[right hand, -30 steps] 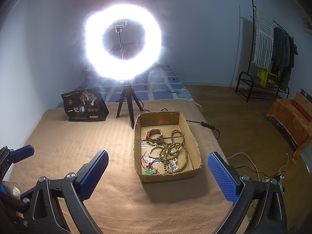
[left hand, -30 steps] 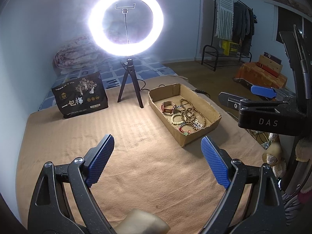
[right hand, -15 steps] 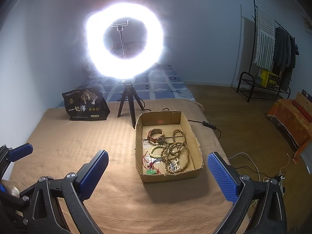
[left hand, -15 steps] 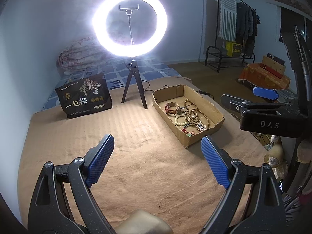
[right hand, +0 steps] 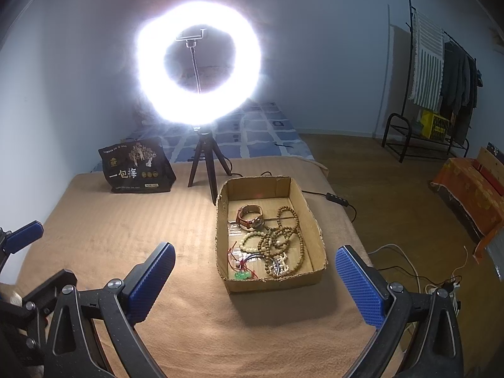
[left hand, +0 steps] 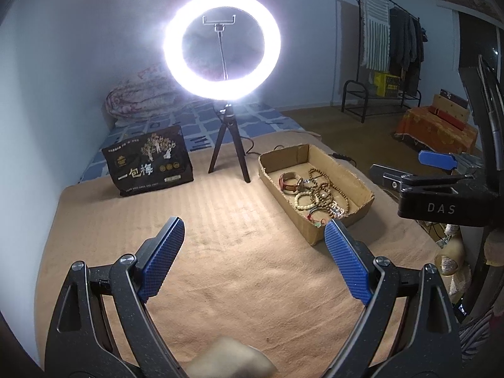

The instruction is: Organize jewelry

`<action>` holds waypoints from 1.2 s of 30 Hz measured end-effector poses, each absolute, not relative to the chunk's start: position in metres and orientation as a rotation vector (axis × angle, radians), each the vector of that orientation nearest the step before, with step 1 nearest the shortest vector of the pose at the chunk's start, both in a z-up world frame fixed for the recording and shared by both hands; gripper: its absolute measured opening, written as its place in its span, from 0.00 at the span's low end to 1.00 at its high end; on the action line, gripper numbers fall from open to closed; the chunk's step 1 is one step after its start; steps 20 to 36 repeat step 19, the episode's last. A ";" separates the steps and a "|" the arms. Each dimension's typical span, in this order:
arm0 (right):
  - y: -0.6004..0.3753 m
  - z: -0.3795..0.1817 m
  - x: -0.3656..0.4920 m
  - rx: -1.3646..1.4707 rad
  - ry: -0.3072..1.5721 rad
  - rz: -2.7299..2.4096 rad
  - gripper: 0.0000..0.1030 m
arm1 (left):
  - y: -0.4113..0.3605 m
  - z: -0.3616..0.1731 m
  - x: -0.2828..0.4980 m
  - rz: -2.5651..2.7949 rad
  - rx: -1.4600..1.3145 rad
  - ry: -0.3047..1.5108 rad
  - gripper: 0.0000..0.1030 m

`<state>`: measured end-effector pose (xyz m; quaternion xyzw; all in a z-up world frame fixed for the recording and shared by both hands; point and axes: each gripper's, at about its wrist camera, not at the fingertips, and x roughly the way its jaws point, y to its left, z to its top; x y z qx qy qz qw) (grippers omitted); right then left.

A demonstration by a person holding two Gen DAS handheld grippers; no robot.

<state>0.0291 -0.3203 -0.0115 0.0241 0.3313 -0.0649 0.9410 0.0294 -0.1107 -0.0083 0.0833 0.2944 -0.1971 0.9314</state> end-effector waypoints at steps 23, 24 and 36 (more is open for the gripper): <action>-0.359 -0.046 0.031 0.019 0.788 -0.211 1.00 | -0.096 -0.007 0.029 -0.313 0.150 0.587 0.90; -0.359 -0.046 0.031 0.019 0.788 -0.211 1.00 | -0.096 -0.007 0.029 -0.313 0.150 0.587 0.90; -0.359 -0.046 0.031 0.019 0.788 -0.211 1.00 | -0.096 -0.007 0.029 -0.313 0.150 0.587 0.90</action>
